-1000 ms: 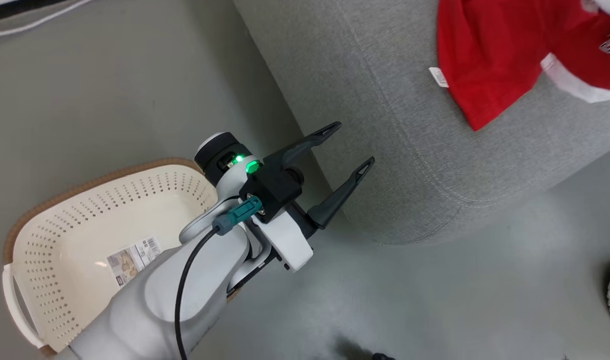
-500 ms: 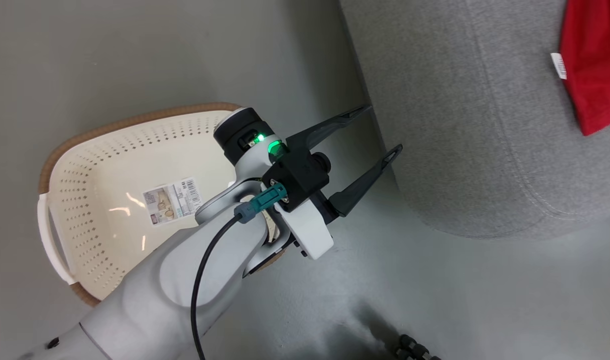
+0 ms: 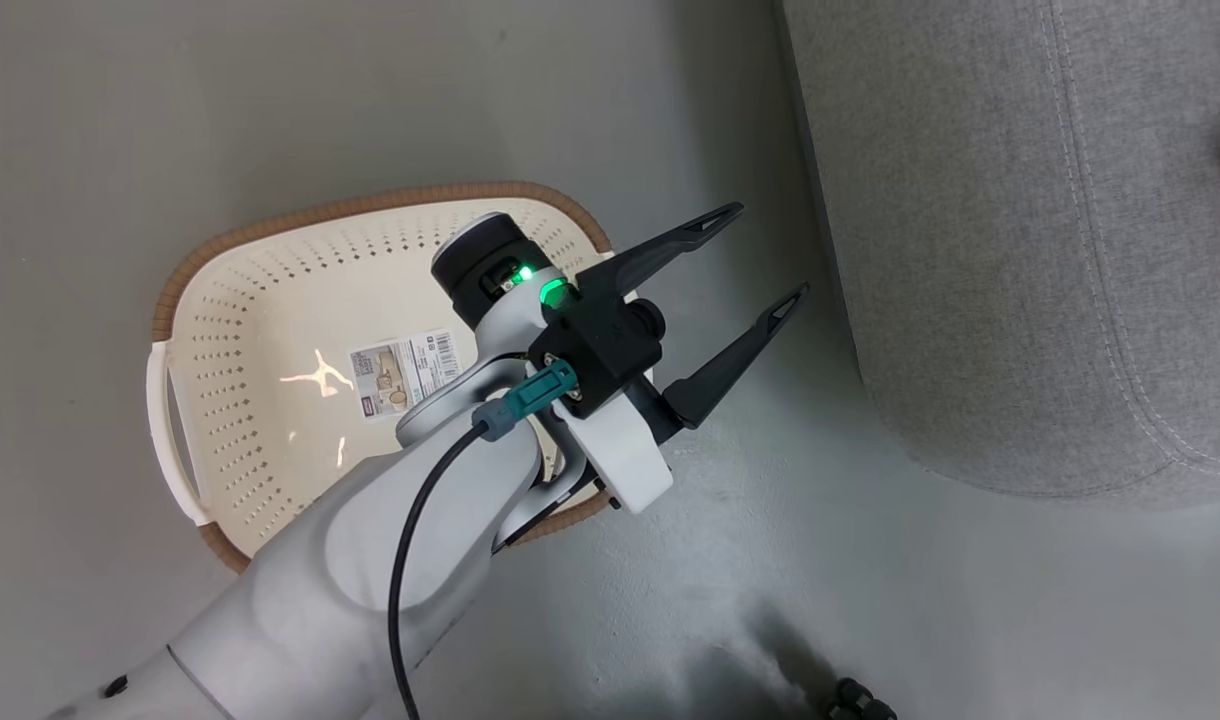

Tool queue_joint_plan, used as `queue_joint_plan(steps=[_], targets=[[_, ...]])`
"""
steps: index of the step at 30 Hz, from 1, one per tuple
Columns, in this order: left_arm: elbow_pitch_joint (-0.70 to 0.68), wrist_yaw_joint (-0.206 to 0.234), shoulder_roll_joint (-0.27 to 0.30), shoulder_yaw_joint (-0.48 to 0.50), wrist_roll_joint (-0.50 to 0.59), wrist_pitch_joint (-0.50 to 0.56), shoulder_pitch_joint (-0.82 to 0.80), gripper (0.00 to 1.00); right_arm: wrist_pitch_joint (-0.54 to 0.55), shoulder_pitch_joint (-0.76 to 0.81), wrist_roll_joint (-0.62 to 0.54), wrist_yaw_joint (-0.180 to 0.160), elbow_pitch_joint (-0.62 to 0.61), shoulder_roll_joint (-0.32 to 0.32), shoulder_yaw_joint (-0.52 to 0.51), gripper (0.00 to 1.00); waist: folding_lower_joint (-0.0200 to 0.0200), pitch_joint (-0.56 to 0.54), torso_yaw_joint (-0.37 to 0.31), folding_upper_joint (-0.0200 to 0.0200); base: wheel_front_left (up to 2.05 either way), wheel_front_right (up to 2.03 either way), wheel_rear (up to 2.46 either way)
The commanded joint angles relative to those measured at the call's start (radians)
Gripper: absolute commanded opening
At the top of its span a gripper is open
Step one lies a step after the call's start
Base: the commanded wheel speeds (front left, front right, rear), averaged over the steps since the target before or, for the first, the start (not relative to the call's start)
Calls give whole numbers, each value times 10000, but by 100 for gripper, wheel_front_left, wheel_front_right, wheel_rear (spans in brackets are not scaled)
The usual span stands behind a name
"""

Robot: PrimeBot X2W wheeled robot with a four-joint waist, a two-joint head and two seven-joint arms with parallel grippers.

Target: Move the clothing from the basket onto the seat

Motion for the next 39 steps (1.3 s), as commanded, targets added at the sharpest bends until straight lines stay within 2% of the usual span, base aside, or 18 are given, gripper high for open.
queue_joint_plan(steps=[1,5,8,15,19,30,39], targets=[[-212,-71,-87,270,-32,-47,59,100,-47,307,239,14,-86,-125,265,99,0,-113,-4,-1,0,0,0],[-189,-71,-125,382,-97,-47,221,100,-51,1169,743,14,-409,360,1392,100,0,-423,-42,-1,0,0,0],[-219,-71,-161,519,-114,-47,366,100,-52,2068,1147,14,-952,497,2222,100,0,-708,-40,-1,0,0,0],[-353,-71,-273,1125,-71,-47,1002,100,-54,3929,2320,14,-2443,535,3815,100,0,-1566,171,-1,0,0,0],[-368,-71,-324,1545,-18,-47,1467,100,-54,4459,2987,14,-3158,578,4440,100,0,-2018,370,-1,0,0,0],[-513,-71,-629,3580,443,-47,3090,100,-54,5369,3742,14,-4848,822,5745,100,0,-3463,1195,-1,0,0,0],[-643,-71,-783,5489,884,-47,4329,100,-55,6100,3577,14,-5656,1157,6501,100,0,-4562,1847,-1,0,0,0]])
